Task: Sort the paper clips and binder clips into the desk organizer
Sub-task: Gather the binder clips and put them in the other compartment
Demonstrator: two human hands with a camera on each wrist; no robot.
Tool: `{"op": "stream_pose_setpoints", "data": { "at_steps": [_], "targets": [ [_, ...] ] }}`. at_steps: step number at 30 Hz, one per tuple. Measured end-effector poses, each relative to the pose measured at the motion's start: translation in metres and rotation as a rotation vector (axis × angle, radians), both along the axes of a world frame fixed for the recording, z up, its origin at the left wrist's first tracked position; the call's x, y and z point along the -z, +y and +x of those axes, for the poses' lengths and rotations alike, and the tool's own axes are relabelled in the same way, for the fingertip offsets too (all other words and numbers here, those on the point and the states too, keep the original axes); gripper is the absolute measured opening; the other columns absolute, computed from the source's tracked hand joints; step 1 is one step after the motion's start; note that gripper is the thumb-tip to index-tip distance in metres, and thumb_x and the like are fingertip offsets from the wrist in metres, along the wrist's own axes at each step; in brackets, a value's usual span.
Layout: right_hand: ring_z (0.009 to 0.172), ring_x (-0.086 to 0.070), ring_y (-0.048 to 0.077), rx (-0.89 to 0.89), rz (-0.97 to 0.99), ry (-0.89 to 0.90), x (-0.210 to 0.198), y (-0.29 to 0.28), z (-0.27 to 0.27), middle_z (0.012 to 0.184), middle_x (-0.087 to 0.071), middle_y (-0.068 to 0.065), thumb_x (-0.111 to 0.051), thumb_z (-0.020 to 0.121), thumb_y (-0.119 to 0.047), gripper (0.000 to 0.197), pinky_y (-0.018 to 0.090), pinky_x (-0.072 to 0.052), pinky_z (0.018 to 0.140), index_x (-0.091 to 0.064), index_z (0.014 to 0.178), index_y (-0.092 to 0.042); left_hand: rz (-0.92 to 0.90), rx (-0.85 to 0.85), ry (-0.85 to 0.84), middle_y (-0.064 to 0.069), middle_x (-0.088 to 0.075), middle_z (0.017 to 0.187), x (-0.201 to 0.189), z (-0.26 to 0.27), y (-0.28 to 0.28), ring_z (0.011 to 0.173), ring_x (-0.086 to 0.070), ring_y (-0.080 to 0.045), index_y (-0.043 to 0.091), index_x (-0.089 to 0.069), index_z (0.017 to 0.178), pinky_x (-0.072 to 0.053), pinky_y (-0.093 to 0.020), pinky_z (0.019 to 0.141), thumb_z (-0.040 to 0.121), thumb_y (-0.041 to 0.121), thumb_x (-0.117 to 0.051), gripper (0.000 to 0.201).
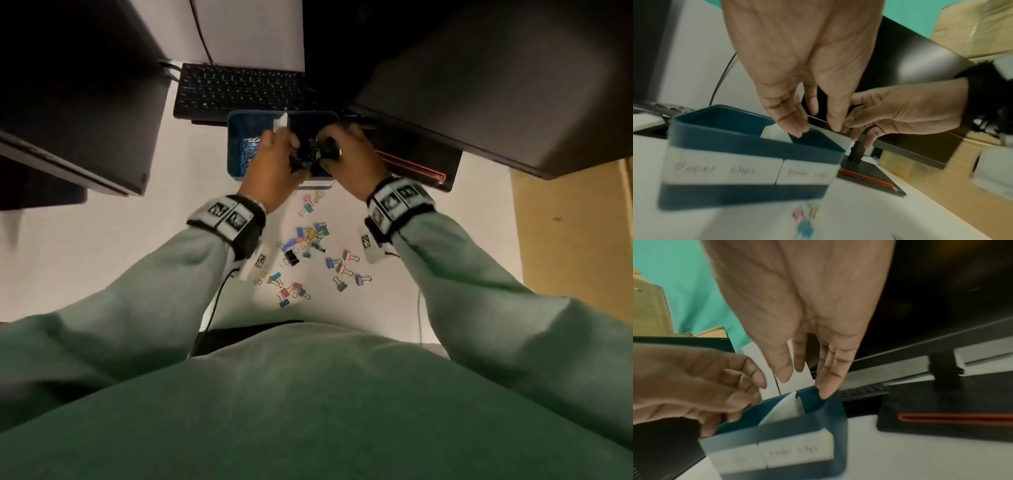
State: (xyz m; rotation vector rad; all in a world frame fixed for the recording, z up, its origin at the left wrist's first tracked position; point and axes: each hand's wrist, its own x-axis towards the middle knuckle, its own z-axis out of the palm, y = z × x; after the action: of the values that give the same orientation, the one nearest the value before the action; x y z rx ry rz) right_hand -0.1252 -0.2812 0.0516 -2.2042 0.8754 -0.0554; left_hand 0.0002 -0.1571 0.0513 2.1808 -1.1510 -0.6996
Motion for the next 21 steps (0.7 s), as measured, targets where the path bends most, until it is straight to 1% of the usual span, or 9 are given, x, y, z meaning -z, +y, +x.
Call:
{"op": "stream_pose_setpoints", "data": {
  "at_steps": [2, 4, 5, 7, 9, 11, 15, 18, 21],
  "targets": [
    [0.096, -0.056, 0.023, 0.029, -0.012, 0.018, 0.013, 0.008, -0.039, 0.124, -0.045, 0.009, -0.065, 0.088, -0.024, 0.038, 0.037, -0.051, 0.085, -0.05, 0.123, -0.022, 0.149, 0.197, 0.041, -0.007, -0.04, 0.132, 0.013, -0.013, 0.025, 0.109, -0.053, -0.023, 0.023, -0.043, 0.128, -0.049, -0.038, 0.095, 0.079, 0.03, -0.076, 0.059],
    [0.107, -0.055, 0.029, 0.05, 0.023, 0.21, 0.032, 0.015, -0.086, 0.132, -0.038, 0.012, -0.067, 0.086, -0.04, 0.055, 0.045, -0.052, 0.091, -0.04, 0.132, -0.024, 0.399, 0.467, -0.013, -0.005, -0.015, 0.155, 0.034, -0.027, 0.039, 0.137, -0.028, -0.029, 0.027, -0.021, 0.147, -0.034, -0.049, 0.11, 0.071, 0.046, -0.078, 0.097],
    [0.117, -0.049, 0.034, 0.049, 0.056, 0.351, 0.042, 0.02, -0.106, 0.138, -0.031, 0.014, -0.068, 0.082, -0.049, 0.071, 0.048, -0.049, 0.096, -0.032, 0.138, -0.026, 0.481, 0.56, -0.091, -0.004, -0.001, 0.159, 0.046, -0.033, 0.04, 0.143, -0.016, -0.031, 0.027, -0.009, 0.151, -0.028, -0.053, 0.113, 0.068, 0.052, -0.079, 0.112],
    [0.129, -0.034, 0.04, 0.026, 0.09, 0.554, 0.059, 0.028, -0.133, 0.147, -0.017, 0.015, -0.071, 0.073, -0.061, 0.097, 0.051, -0.041, 0.104, -0.017, 0.147, -0.03, 0.546, 0.611, -0.21, -0.006, 0.012, 0.16, 0.069, -0.042, 0.033, 0.145, -0.007, -0.032, 0.025, 0.004, 0.152, -0.026, -0.057, 0.112, 0.063, 0.058, -0.079, 0.126],
    [0.128, -0.031, 0.042, -0.043, 0.045, 0.604, 0.069, 0.044, -0.138, 0.146, -0.016, 0.015, -0.073, 0.066, -0.065, 0.108, 0.052, -0.041, 0.102, -0.013, 0.149, -0.029, 0.561, 0.58, -0.278, -0.007, 0.011, 0.16, 0.082, -0.047, 0.025, 0.143, -0.011, -0.034, 0.025, 0.006, 0.152, -0.029, -0.056, 0.109, 0.061, 0.063, -0.077, 0.128],
    [0.122, -0.035, 0.04, -0.151, -0.022, 0.591, 0.076, 0.064, -0.13, 0.142, -0.02, 0.016, -0.076, 0.064, -0.063, 0.109, 0.052, -0.047, 0.095, -0.017, 0.148, -0.026, 0.562, 0.552, -0.348, -0.01, -0.003, 0.158, 0.089, -0.053, 0.022, 0.137, -0.019, -0.036, 0.024, -0.003, 0.151, -0.035, -0.054, 0.103, 0.065, 0.062, -0.074, 0.118],
    [0.111, -0.042, 0.036, -0.288, -0.067, 0.511, 0.085, 0.099, -0.108, 0.134, -0.026, 0.014, -0.076, 0.075, -0.038, 0.082, 0.048, -0.053, 0.088, -0.028, 0.141, -0.029, 0.413, 0.488, -0.271, -0.013, -0.028, 0.136, 0.096, -0.068, 0.034, 0.117, -0.038, -0.034, 0.024, -0.036, 0.136, -0.055, -0.047, 0.081, 0.082, 0.032, -0.067, 0.063],
    [0.103, -0.049, 0.038, -0.296, -0.037, 0.477, 0.089, 0.101, -0.099, 0.129, -0.03, 0.017, -0.071, 0.082, -0.026, 0.071, 0.045, -0.052, 0.088, -0.032, 0.141, -0.028, 0.359, 0.46, -0.215, -0.011, -0.033, 0.121, 0.101, -0.067, 0.043, 0.105, -0.044, -0.03, 0.024, -0.045, 0.121, -0.055, -0.042, 0.08, 0.085, 0.029, -0.063, 0.041],
    [0.093, -0.053, 0.035, -0.288, 0.036, 0.453, 0.089, 0.092, -0.097, 0.123, -0.033, 0.018, -0.07, 0.082, -0.021, 0.05, 0.042, -0.052, 0.083, -0.045, 0.126, -0.017, 0.333, 0.438, -0.157, -0.012, -0.037, 0.112, 0.102, -0.061, 0.045, 0.093, -0.047, -0.029, 0.019, -0.05, 0.107, -0.053, -0.041, 0.077, 0.081, 0.021, -0.064, 0.03]
  ]
}}
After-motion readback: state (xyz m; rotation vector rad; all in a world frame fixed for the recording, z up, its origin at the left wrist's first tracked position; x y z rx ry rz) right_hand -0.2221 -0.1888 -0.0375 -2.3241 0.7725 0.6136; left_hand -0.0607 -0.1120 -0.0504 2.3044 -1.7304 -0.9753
